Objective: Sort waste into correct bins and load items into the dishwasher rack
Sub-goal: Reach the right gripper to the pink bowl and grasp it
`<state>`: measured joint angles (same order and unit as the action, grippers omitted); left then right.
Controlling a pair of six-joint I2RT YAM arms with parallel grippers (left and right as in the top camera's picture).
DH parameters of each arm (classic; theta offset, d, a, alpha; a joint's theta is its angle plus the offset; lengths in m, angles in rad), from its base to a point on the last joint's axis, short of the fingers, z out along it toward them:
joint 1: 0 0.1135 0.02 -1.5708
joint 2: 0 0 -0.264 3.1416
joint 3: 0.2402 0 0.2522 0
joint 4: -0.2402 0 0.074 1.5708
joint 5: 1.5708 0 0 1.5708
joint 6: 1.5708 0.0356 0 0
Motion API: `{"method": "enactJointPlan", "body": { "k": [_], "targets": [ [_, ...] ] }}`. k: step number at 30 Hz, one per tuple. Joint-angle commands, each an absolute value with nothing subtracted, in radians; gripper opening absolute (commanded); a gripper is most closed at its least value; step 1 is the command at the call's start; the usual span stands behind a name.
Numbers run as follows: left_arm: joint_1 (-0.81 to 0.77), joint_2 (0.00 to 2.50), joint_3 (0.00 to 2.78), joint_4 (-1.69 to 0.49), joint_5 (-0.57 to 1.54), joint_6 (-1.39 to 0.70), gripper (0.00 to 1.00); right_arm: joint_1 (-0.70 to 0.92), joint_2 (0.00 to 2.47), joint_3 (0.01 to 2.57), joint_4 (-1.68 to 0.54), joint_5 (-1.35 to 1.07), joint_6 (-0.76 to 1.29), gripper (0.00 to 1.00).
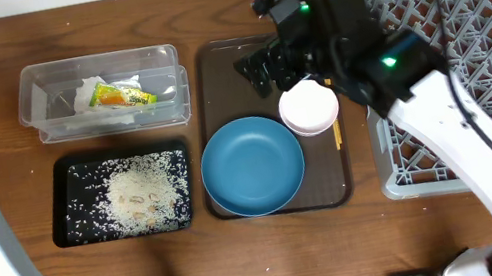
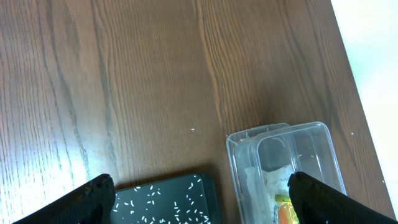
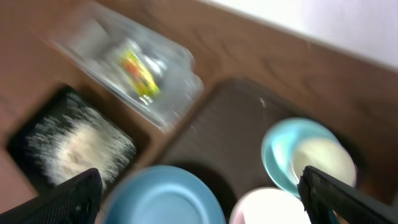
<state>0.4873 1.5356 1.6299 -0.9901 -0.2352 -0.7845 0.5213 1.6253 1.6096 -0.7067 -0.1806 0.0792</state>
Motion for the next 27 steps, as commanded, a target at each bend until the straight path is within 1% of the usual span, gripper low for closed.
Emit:
{"method": "enactJointPlan", "body": {
  "k": [1, 6, 9, 12, 13, 16, 19, 21, 24, 27],
  "targets": [
    [0.491, 1.538, 1.633, -0.994, -0.240, -0.778, 0.91, 0.523, 1.705, 1.622, -0.727, -0.106, 0.054, 0.99],
    [0.491, 1.538, 1.633, -0.994, -0.240, -0.778, 0.92, 0.526, 1.774, 1.622, -0.722, -0.310, 0.073, 0.99],
    [0.491, 1.538, 1.633, -0.994, -0.240, -0.778, 0.92, 0.527, 1.810, 1.622, -0.689, -0.307, 0.073, 0.99],
    [0.491, 1.538, 1.633, -0.994, -0.240, -0.778, 0.91, 0.526, 1.845, 1.622, -0.673, -0.233, 0.080, 0.99],
    [0.491, 1.538, 1.633, -0.994, -0.240, -0.778, 0.91, 0.524, 1.854, 1.622, -0.676, -0.196, 0.110, 0.99],
    [0.491, 1.538, 1.633, -0.994, -0.240, -0.778, 0.91, 0.523, 1.863, 1.622, -0.727, -0.037, 0.318, 0.95],
    [0.491, 1.538, 1.633, -0.994, -0.240, -0.778, 0.92, 0.526, 1.863, 1.623, -0.791, 0.067, 0.385, 0.97],
    [0.491, 1.538, 1.633, -0.994, -0.240, -0.778, 0.91, 0.526, 1.863, 1.623, -0.835, 0.096, 0.419, 0.98],
    [0.491, 1.538, 1.633, -0.994, -0.240, -0.778, 0.92, 0.524, 1.863, 1.622, -0.917, 0.098, 0.453, 0.92],
    [0.491, 1.538, 1.633, -0.994, -0.240, -0.778, 0.92, 0.524, 1.863, 1.621, -0.948, 0.107, 0.452, 0.82]
  ]
}}
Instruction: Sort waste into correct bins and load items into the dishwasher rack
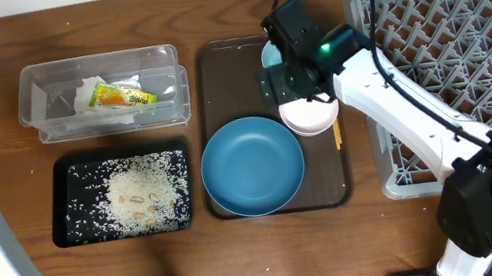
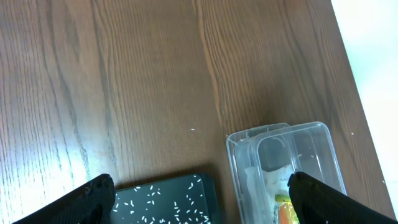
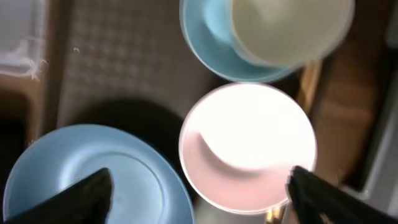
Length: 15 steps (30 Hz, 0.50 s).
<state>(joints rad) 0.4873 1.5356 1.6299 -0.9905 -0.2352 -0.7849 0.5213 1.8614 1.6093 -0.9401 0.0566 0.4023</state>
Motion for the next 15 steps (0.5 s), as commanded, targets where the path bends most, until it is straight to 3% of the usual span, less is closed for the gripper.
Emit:
{"method": "enactJointPlan", "body": {
  "k": [1, 8, 15],
  "targets": [
    [0.491, 1.538, 1.633, -0.994, -0.240, -0.778, 0.92, 0.524, 1.866, 1.619, -0.947, 0.108, 0.453, 0.78],
    [0.491, 1.538, 1.633, -0.994, -0.240, -0.778, 0.92, 0.538, 1.906, 1.569, -0.858, 0.108, 0.511, 0.64],
    [0.491, 1.538, 1.633, -0.994, -0.240, -0.778, 0.92, 0.543, 1.991, 1.524, -0.804, 0.109, 0.662, 0.64]
  ]
}}
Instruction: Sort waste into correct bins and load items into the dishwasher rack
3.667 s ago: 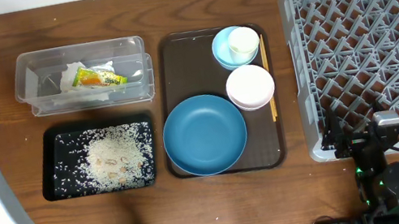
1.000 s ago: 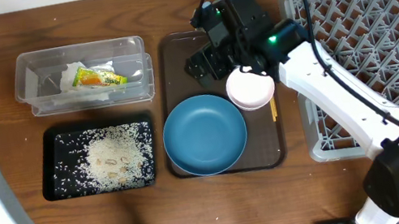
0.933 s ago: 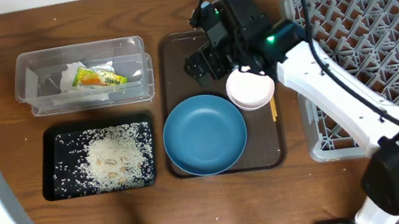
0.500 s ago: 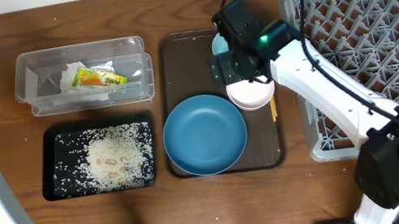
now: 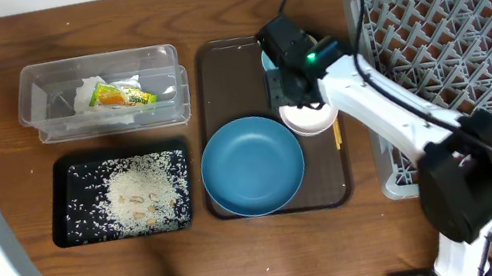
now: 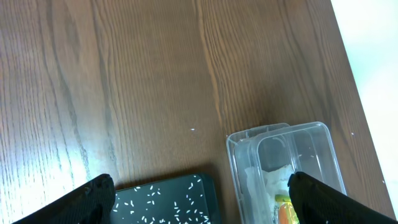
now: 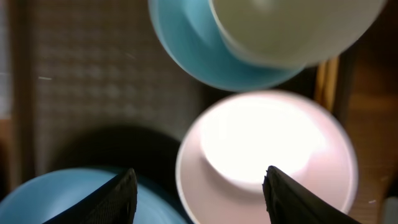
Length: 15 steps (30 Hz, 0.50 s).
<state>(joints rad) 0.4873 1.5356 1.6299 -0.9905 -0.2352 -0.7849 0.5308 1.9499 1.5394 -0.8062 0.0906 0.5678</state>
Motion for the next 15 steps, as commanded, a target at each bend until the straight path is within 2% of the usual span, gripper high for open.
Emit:
{"method": "enactJointPlan", "body": {
  "k": [1, 5, 11, 13, 15],
  "targets": [
    [0.491, 1.538, 1.633, -0.994, -0.240, -0.778, 0.92, 0.546, 2.006, 1.524, -0.804, 0.110, 0.675, 0.64],
    [0.491, 1.538, 1.633, -0.994, -0.240, -0.778, 0.92, 0.562, 2.064, 1.524, -0.797, 0.151, 0.735, 0.64],
    [0.491, 1.538, 1.633, -0.994, -0.240, -0.778, 0.92, 0.570, 2.089, 1.524, -0.789, 0.180, 0.735, 0.43],
    [0.491, 1.538, 1.633, -0.994, -0.240, -0.778, 0.92, 0.570, 2.078, 1.525, -0.789, 0.179, 0.732, 0.41],
    [0.491, 1.538, 1.633, -0.994, -0.240, -0.778, 0.92, 0.570, 2.061, 1.525, -0.793, 0.178, 0.724, 0.36]
  ]
}}
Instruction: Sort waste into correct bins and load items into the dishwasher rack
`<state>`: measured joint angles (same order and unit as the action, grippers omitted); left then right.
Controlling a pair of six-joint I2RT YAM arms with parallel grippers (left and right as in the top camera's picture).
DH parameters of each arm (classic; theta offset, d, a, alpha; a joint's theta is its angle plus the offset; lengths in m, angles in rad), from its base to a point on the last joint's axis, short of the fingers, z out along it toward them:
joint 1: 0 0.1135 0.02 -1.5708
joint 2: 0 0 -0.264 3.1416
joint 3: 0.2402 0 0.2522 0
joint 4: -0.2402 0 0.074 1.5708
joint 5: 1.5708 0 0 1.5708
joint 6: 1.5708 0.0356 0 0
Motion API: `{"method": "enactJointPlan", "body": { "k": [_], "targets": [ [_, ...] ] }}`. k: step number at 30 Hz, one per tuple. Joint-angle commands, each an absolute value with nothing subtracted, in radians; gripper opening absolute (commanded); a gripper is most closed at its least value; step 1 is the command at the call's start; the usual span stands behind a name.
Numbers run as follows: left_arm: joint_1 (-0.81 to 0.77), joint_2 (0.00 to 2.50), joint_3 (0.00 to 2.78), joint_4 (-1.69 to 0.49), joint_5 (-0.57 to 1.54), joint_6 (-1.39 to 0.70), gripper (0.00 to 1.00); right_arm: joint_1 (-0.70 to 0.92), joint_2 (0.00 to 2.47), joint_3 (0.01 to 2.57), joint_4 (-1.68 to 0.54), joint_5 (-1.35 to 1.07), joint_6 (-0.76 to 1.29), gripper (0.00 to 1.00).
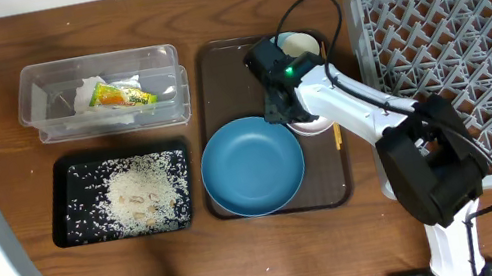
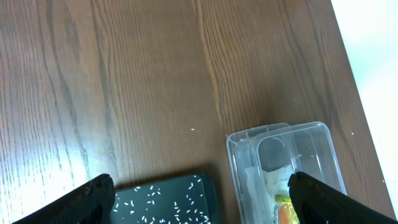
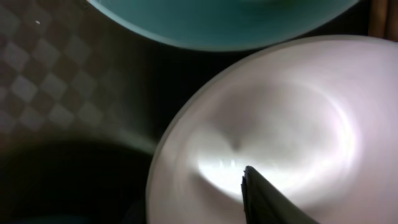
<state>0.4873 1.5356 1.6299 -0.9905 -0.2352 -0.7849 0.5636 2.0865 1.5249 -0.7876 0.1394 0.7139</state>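
Note:
A pale pink bowl [image 1: 313,124] sits on the brown tray [image 1: 219,72], right of the blue plate [image 1: 253,165]. Behind it a cream cup [image 1: 299,45] stands on a light blue saucer [image 3: 217,25]. My right gripper [image 1: 278,104] is down at the pink bowl's left rim. In the right wrist view the pink bowl [image 3: 292,118] fills the frame. One dark fingertip [image 3: 264,202] is inside it, away from the rim; the other finger is lost in the dark. My left gripper [image 2: 200,182] hangs open at the far left, holding nothing.
The grey dishwasher rack [image 1: 474,47] fills the right side. A clear bin [image 1: 102,94] with wrappers stands at the back left, and a black tray [image 1: 120,193] of rice lies in front of it. A thin wooden stick [image 1: 335,132] lies by the brown tray's right edge.
My right gripper has dropped lower onto the pink bowl, and its visible finger now reaches inside the bowl. The left arm has not moved.
My right gripper was high over the brown tray's back, wide open. Then it hung above the pink bowl and saucer, then closer with its fingers nearer together. Now it is at the bowl's rim. The left arm stayed still throughout.

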Motion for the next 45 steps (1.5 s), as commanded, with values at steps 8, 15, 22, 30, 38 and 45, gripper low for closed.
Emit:
{"method": "enactJointPlan", "body": {
  "k": [8, 15, 22, 30, 38, 45],
  "targets": [
    [0.491, 1.538, 1.633, -0.994, -0.240, -0.778, 0.92, 0.570, 1.942, 1.526, -0.807, 0.147, 0.670, 0.01],
    [0.491, 1.538, 1.633, -0.994, -0.240, -0.778, 0.92, 0.540, 1.791, 1.531, -0.812, 0.123, 0.606, 0.01],
    [0.491, 1.538, 1.633, -0.994, -0.240, -0.778, 0.92, 0.344, 1.558, 1.531, -0.820, 0.233, 0.499, 0.01],
    [0.491, 1.538, 1.633, -0.994, -0.240, -0.778, 0.92, -0.070, 1.509, 1.525, -0.766, 0.097, 0.427, 0.01],
    [0.491, 1.538, 1.633, -0.994, -0.240, -0.778, 0.92, -0.407, 1.643, 1.524, -0.627, -0.662, 0.156, 0.01],
    [0.491, 1.538, 1.633, -0.994, -0.240, -0.778, 0.92, -0.624, 1.796, 1.524, -0.556, -0.931, 0.177, 0.01]
  ]
}}
